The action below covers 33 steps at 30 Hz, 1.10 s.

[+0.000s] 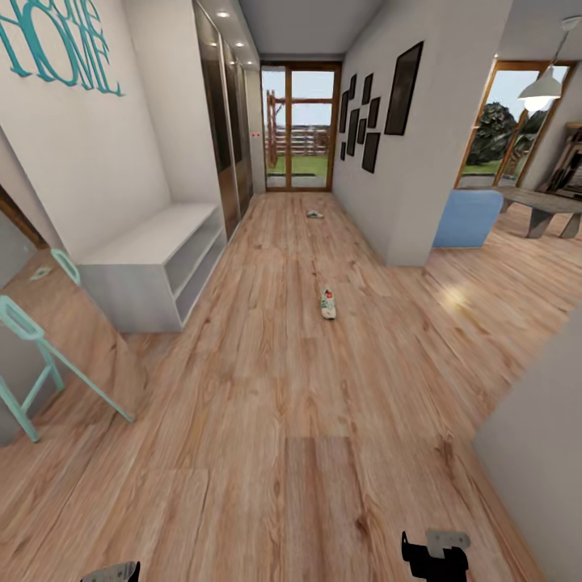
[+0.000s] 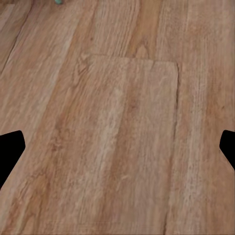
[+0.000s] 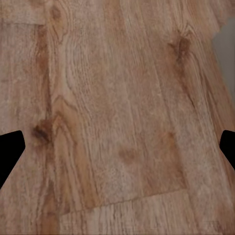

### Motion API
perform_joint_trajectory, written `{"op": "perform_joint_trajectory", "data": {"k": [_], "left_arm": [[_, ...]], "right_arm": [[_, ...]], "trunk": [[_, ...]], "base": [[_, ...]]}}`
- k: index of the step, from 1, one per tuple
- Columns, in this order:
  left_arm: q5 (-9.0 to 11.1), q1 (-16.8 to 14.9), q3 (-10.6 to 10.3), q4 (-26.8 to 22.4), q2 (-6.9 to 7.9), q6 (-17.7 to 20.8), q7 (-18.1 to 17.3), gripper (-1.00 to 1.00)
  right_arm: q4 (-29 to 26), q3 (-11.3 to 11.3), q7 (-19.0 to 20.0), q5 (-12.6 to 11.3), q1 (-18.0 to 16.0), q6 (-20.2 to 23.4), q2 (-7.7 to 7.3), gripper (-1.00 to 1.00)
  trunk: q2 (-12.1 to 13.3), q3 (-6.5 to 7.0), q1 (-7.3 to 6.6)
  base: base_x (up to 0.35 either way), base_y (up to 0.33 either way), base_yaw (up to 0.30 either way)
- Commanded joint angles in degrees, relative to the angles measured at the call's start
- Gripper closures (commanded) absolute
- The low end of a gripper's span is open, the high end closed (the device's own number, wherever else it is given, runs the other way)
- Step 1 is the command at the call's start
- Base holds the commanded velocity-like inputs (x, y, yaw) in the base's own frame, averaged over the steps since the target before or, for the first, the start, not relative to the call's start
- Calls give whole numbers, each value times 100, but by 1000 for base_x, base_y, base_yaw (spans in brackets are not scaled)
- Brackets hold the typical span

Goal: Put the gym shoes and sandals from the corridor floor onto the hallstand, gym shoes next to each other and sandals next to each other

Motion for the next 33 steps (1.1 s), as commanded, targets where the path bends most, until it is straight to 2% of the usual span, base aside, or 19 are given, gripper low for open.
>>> {"op": "perform_joint_trajectory", "data": {"k": [1, 21, 33], "left_arm": [[5, -4, 35, 6, 0, -15, -40, -100], [2, -4, 33, 6, 0, -21, -40, -100], [-1, -4, 36, 6, -3, -17, -40, -100]], "right_arm": [[6, -41, -20, 60, -3, -14, 1, -100], [6, -42, -19, 63, -2, -14, 1, -100], [6, -43, -17, 63, -2, -14, 2, -100]], "trunk": [[-2, -5, 3], [-2, -5, 3], [-2, -5, 3]], "base": [[339, 0, 0], [339, 1, 0], [339, 61, 0]]}}
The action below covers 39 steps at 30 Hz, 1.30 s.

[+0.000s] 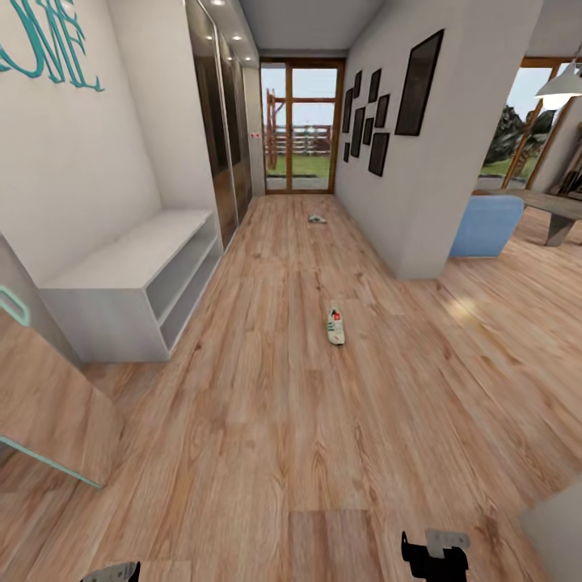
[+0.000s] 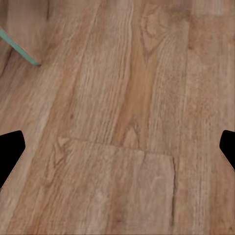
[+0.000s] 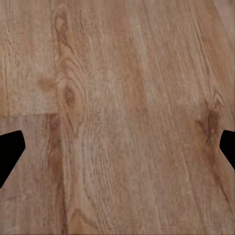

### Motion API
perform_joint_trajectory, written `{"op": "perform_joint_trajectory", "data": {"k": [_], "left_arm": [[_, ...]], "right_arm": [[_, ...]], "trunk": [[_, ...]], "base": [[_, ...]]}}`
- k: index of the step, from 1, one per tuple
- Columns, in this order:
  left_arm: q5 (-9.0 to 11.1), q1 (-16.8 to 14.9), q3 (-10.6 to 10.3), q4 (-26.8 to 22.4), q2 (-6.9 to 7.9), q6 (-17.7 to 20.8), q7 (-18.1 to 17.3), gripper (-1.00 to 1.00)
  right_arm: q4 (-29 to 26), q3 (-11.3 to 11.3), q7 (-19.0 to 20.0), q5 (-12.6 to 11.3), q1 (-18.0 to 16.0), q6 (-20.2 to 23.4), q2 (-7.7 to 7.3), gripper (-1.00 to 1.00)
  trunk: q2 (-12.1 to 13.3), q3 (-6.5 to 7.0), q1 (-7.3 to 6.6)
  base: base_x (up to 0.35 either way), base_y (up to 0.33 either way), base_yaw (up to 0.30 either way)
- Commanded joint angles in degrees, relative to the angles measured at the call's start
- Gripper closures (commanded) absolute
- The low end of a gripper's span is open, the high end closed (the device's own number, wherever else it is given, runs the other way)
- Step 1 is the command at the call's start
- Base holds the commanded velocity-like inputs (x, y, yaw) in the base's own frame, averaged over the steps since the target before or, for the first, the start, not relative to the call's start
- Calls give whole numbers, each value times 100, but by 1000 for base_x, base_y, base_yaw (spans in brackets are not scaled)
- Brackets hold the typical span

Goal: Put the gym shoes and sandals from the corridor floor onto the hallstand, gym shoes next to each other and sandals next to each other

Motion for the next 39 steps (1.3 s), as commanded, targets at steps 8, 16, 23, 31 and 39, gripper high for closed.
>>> {"op": "perform_joint_trajectory", "data": {"k": [8, 16, 23, 31, 39], "left_arm": [[8, -4, 37, 6, -1, -13, -40, -100], [10, -4, 34, 6, -4, -12, -40, -100], [9, -4, 35, 6, -6, -12, -40, -100], [4, -3, 31, 6, -6, -12, -40, -100], [2, 3, 29, 6, -7, -12, -40, -100]], "right_arm": [[6, -46, -17, 58, -3, -15, -10, -100], [7, -47, -16, 60, -3, -15, -15, -100], [12, -48, -16, 60, -3, -15, -17, -100], [15, -44, -8, 67, -3, -15, -21, -100], [15, -44, -8, 76, -3, -15, -24, -100]], "trunk": [[-2, -5, 3], [-2, -5, 3], [-2, -5, 3], [-2, -5, 3], [-2, -5, 3]], "base": [[339, 85, 0], [335, 140, 0], [332, 158, 0], [334, 61, 0], [336, 5, 0]]}}
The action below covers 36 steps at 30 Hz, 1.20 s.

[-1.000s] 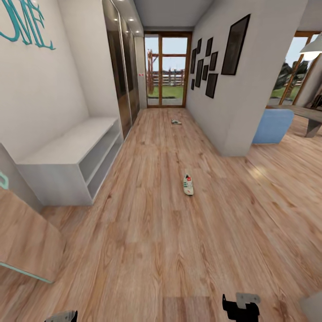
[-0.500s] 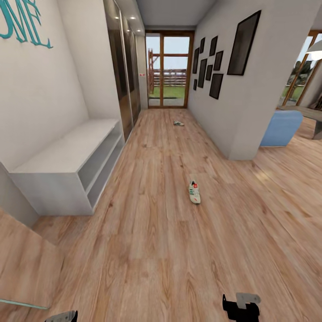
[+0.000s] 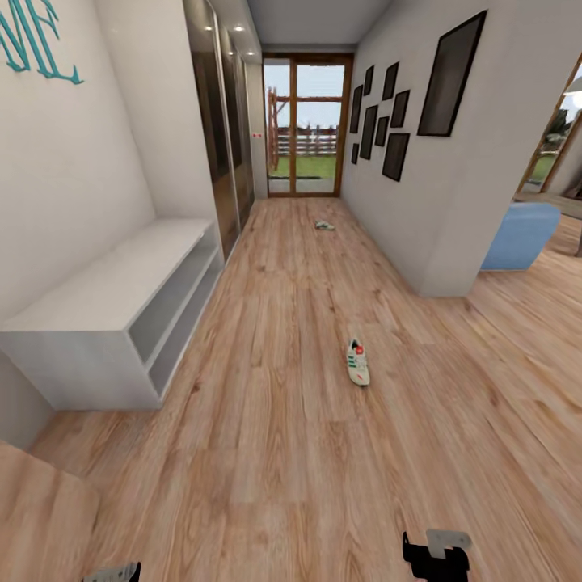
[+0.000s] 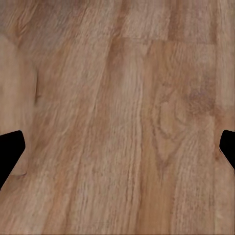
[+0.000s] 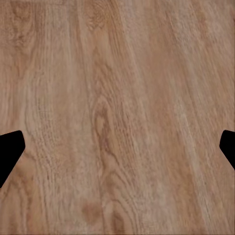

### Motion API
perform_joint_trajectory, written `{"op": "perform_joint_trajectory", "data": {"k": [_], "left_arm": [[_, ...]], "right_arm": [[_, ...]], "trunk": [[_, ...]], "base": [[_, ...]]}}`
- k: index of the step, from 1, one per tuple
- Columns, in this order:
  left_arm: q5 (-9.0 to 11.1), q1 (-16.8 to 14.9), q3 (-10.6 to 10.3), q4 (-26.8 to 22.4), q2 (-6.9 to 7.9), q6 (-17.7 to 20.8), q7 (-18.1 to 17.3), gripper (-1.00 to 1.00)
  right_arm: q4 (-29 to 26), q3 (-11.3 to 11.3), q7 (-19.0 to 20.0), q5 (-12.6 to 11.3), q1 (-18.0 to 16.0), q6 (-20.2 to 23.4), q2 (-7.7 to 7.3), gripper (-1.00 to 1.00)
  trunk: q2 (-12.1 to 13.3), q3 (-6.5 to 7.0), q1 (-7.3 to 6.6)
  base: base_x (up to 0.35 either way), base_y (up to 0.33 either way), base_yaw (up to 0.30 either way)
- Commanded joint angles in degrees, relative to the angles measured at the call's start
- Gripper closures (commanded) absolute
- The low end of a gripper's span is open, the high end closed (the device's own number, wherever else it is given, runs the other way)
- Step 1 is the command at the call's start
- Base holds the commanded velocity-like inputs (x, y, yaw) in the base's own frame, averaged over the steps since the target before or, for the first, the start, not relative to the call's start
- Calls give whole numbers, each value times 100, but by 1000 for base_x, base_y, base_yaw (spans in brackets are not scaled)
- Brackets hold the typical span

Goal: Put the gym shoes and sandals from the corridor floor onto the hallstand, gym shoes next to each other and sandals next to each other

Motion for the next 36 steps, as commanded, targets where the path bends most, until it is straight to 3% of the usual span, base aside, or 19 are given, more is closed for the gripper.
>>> {"op": "perform_joint_trajectory", "data": {"k": [1, 36], "left_arm": [[4, -3, 37, 6, -1, -15, -40, -100], [13, -2, 38, 11, -1, -15, -40, -100]], "right_arm": [[6, -40, -22, 61, -4, -14, 0, -100], [6, -37, -34, 53, 6, -14, 10, -100]], "trunk": [[-2, -5, 3], [-2, -5, 3]], "base": [[337, 1, 0], [337, 0, 0]]}}
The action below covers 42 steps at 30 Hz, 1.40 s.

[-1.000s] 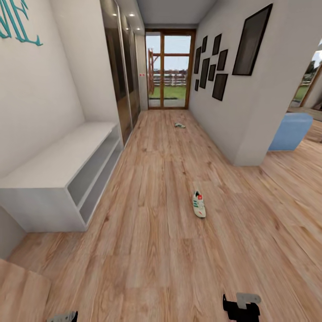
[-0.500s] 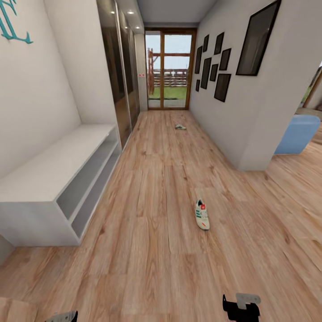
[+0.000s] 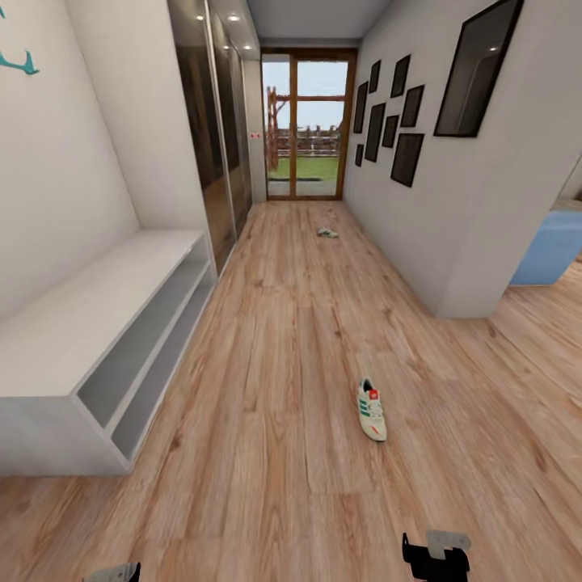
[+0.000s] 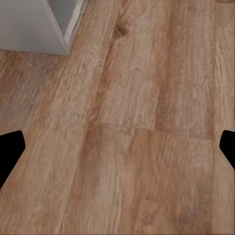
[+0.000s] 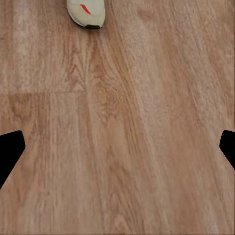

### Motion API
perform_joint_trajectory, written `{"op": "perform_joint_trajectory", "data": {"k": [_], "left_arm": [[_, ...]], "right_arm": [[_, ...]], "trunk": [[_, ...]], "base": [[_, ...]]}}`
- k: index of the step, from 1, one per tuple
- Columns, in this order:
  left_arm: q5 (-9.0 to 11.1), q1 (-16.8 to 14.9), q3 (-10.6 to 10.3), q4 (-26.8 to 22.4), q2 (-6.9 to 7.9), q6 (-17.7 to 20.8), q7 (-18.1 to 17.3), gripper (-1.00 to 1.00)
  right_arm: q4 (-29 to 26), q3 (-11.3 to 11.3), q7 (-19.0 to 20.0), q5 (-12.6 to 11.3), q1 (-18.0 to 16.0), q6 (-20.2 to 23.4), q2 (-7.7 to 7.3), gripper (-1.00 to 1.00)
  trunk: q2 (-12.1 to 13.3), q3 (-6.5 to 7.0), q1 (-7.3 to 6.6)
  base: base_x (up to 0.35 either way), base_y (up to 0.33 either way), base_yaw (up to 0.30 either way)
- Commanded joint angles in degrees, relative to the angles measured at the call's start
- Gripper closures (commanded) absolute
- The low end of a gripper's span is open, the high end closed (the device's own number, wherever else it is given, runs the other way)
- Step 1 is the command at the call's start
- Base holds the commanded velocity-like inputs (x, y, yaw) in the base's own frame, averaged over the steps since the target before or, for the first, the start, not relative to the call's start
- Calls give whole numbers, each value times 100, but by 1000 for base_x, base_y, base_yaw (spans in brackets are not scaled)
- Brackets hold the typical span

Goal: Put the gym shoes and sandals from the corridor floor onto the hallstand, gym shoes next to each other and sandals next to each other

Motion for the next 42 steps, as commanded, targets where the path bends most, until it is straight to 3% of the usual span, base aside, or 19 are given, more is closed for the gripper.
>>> {"op": "perform_joint_trajectory", "data": {"k": [1, 15, 42], "left_arm": [[5, -4, 38, 5, 0, -15, -40, -100], [5, -4, 40, 7, 0, -15, -40, -100], [5, -4, 37, 10, 0, -15, -40, -100]], "right_arm": [[6, -41, -22, 60, -4, -14, 0, -100], [6, -42, -25, 60, -5, -14, 0, -100], [6, -41, -25, 60, 0, -14, 8, -100]], "trunk": [[-2, -5, 3], [-2, -5, 3], [-2, -5, 3]], "base": [[337, 0, 0], [336, 20, 0], [310, 164, 0]]}}
